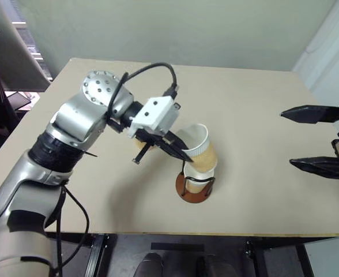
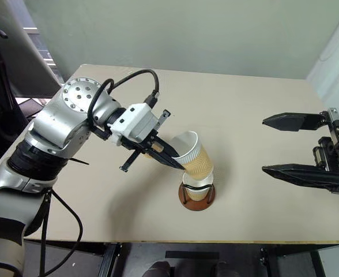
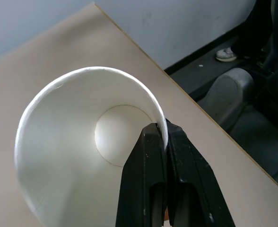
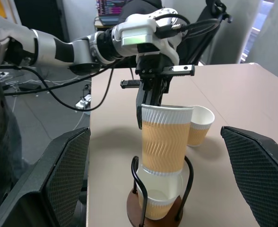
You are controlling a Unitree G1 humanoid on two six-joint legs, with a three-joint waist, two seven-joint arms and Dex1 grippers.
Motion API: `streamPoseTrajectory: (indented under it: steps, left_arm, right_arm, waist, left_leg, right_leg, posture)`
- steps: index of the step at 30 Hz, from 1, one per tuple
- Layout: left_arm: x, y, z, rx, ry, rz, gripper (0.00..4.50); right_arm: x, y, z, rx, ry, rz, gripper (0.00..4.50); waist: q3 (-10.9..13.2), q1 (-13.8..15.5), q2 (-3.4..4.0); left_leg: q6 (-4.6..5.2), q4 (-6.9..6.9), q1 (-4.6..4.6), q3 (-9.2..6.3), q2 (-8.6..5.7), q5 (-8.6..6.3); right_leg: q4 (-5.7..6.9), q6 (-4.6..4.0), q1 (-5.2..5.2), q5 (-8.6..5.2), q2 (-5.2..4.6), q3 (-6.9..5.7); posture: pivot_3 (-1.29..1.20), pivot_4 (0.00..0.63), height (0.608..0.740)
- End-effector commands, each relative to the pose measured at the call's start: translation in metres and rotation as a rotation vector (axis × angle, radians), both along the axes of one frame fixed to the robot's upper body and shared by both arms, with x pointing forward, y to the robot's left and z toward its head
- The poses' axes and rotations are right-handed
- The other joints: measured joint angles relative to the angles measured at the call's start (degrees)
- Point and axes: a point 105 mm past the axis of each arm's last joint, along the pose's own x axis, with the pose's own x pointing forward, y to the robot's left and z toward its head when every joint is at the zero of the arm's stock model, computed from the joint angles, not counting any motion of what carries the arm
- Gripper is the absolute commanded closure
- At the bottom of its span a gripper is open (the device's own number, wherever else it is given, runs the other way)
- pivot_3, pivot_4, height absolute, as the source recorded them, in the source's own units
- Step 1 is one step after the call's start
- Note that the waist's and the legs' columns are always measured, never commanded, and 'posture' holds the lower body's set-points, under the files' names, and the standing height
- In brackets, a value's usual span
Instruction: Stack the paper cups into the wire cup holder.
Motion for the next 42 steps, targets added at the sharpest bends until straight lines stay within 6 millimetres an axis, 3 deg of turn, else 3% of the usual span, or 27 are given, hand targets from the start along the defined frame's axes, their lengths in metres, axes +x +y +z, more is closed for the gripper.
streamPoseTrajectory:
  steps: [1, 19, 22, 29, 32, 36, 42]
  left_arm:
    - [0.002, -0.004, 0.003, 0.039, -0.069, -0.048, 4.48]
    - [0.013, -0.007, -0.025, 0.174, -0.184, -0.073, 4.48]
    - [0.015, -0.01, -0.026, 0.174, -0.178, -0.056, 3.9]
    - [0.012, -0.012, -0.025, 0.161, -0.178, -0.066, 1.54]
    - [0.013, -0.015, -0.012, 0.084, -0.177, -0.05, 0.47]
    - [0.024, -0.006, 0.019, -0.087, -0.145, 0.081, 0.47]
    - [0.032, 0.014, 0.04, -0.214, -0.132, 0.211, 0.47]
  right_arm:
    - [-0.008, 0.001, 0.007, -0.015, -0.05, -0.012, 0.0]
    - [-0.011, 0.0, -0.001, -0.041, -0.029, -0.043, 0.0]
    - [-0.01, -0.001, -0.003, -0.044, -0.029, -0.046, 0.0]
    - [-0.009, -0.001, -0.006, -0.047, -0.024, -0.049, 0.0]
    - [-0.008, -0.001, -0.007, -0.039, -0.022, -0.047, 0.0]
    - [-0.006, 0.0, -0.007, -0.018, -0.034, -0.055, 0.0]
    - [-0.004, 0.003, -0.002, 0.017, -0.074, -0.076, 0.0]
  waist:
    - [0.0, 0.0, 0.0]
    - [0.0, 0.1, 0.0]
    - [0.0, 0.1, 0.0]
    - [0.0, 0.1, 0.0]
    - [0.0, 0.1, 0.0]
    - [0.0, 0.1, 0.0]
    - [0.0, 0.0, 0.02]
  left_leg:
    - [0.02, 0.04, 0.0, 0.0, 0.0, -0.01]
    - [0.24, 0.33, -0.04, 0.06, -0.08, -0.14]
    - [0.29, 0.46, -0.06, 0.07, -0.09, -0.17]
    - [0.32, 0.5, -0.06, 0.12, -0.1, -0.19]
    - [0.33, 0.52, -0.07, 0.12, -0.1, -0.2]
    - [0.33, 0.55, -0.07, 0.16, -0.12, -0.2]
    - [0.33, 0.54, -0.03, 0.19, -0.09, -0.2]
  right_leg:
    - [-0.01, 0.02, 0.01, -0.01, 0.0, 0.0]
    - [0.0, 0.19, 0.13, -0.07, -0.01, 0.05]
    - [0.0, 0.22, 0.18, -0.06, -0.01, 0.05]
    - [0.0, 0.23, 0.18, -0.06, 0.0, 0.05]
    - [0.0, 0.24, 0.2, -0.06, -0.01, 0.05]
    - [0.01, 0.25, 0.2, -0.06, 0.0, 0.05]
    - [0.01, 0.26, 0.2, -0.06, 0.02, 0.06]
  posture:
    - [0.0, 0.15, 0.74]
    - [0.0, 0.15, 0.74]
    - [0.0, 0.15, 0.74]
    - [0.0, 0.15, 0.74]
    - [0.0, 0.15, 0.74]
    - [0.0, 0.15, 0.74]
    - [0.0, 0.15, 0.74]
